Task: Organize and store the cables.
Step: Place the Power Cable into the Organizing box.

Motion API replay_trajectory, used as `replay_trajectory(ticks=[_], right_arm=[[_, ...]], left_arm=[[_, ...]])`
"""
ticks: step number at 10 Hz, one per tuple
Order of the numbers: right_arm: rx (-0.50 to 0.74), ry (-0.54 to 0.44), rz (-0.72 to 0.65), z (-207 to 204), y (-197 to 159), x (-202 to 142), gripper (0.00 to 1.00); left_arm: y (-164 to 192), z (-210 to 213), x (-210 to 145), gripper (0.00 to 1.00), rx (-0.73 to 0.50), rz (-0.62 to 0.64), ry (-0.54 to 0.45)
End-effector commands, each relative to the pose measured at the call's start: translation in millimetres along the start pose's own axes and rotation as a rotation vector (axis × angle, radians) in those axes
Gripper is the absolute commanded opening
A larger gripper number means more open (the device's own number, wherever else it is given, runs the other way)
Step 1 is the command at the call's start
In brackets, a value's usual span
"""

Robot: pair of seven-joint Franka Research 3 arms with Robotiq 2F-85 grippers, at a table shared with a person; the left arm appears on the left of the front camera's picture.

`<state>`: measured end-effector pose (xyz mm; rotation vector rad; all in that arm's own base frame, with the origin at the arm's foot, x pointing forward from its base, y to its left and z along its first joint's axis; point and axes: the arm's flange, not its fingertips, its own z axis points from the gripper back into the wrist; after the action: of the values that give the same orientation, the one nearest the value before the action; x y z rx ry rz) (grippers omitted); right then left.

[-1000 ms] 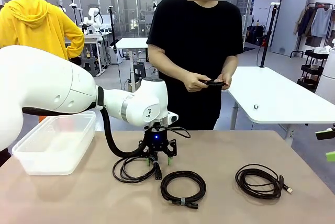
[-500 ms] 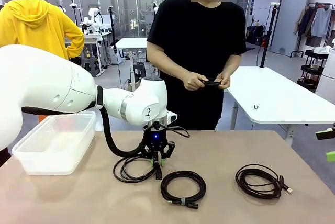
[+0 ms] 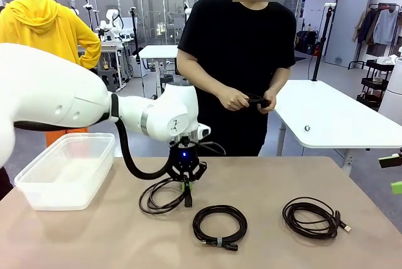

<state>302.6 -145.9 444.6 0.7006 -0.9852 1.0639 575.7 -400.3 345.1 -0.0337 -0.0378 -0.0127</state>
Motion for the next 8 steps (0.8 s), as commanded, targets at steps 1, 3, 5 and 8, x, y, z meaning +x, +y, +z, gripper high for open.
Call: replay_trajectory(ticks=[1, 3, 5, 8], right_arm=[[-0.004, -0.013, 0.02, -1, -2, -1, 1.0], [-0.004, -0.013, 0.02, -1, -2, -1, 1.0], [-0.004, -0.013, 0.02, -1, -2, -1, 1.0], [-0.004, -0.013, 0.02, -1, -2, -1, 1.0]], left_arm=[[30, 73, -18, 0.0, 0.021, -0.095, -0.006], [46, 139, -30, 0.0, 0.049, -0.177, -0.058], [54, 181, -41, 0.0, 0.088, -0.196, -0.108], [48, 195, -43, 0.0, 0.085, -0.224, -0.144]])
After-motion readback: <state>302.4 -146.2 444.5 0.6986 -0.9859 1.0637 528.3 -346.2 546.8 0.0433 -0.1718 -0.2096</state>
